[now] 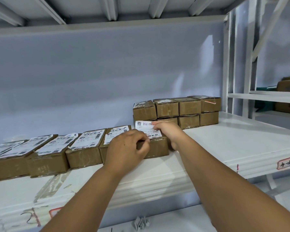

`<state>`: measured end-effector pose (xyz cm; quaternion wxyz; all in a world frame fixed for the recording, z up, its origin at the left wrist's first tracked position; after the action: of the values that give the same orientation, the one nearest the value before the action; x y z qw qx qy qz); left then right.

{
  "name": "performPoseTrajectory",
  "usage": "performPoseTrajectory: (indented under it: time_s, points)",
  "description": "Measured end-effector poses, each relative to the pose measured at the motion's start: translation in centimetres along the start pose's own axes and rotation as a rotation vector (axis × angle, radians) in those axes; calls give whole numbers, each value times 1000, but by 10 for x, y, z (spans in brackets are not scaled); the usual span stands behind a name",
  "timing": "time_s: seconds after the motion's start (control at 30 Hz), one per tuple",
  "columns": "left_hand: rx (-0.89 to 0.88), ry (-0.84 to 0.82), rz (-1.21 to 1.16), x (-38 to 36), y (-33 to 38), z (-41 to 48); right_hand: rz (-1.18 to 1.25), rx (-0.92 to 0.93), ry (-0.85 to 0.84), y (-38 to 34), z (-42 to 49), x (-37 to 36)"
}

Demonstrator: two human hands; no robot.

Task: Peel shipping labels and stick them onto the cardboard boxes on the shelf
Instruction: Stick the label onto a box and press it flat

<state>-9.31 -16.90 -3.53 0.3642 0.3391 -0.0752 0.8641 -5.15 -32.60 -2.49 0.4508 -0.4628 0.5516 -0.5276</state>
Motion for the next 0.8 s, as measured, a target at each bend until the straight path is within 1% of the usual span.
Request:
performPoseTrajectory:
  time_s: [0.17,0.23,0.4,0.53,0.7,0.73,0.8]
  points:
    - [-17,-5,-26,3,-1,-1,-43,-15,-15,0,7,0]
    - [8,-56,-2,7,0,3,-80,-41,-29,1,9,0]
    - [87,-363,195,17,3,38,-81,-56,-43,3,13,-3]
    - [175,-672,146,4,-5,67,-102,-36,-43,6,16,-2]
    - [207,-912,137,-14,-19,84,-102,-21,-89,6,15,2]
    - [223,-946,135,-18,-20,83,-112,-15,-98,5,13,3]
    - [263,-950,117,-24,-21,81,-129,-3,-98,5,12,4]
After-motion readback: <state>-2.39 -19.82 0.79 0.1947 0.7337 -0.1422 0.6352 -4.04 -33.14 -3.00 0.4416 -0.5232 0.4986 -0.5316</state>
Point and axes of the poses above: each hand's wrist, its own z-axis towards the middle knuckle, its own x-axis out of the back of the hand, y = z × x, the point moved 1 cm from there along z, towards the middle knuckle, and after that the axes turned 4 degrees about -x, right-handed, at the moved point
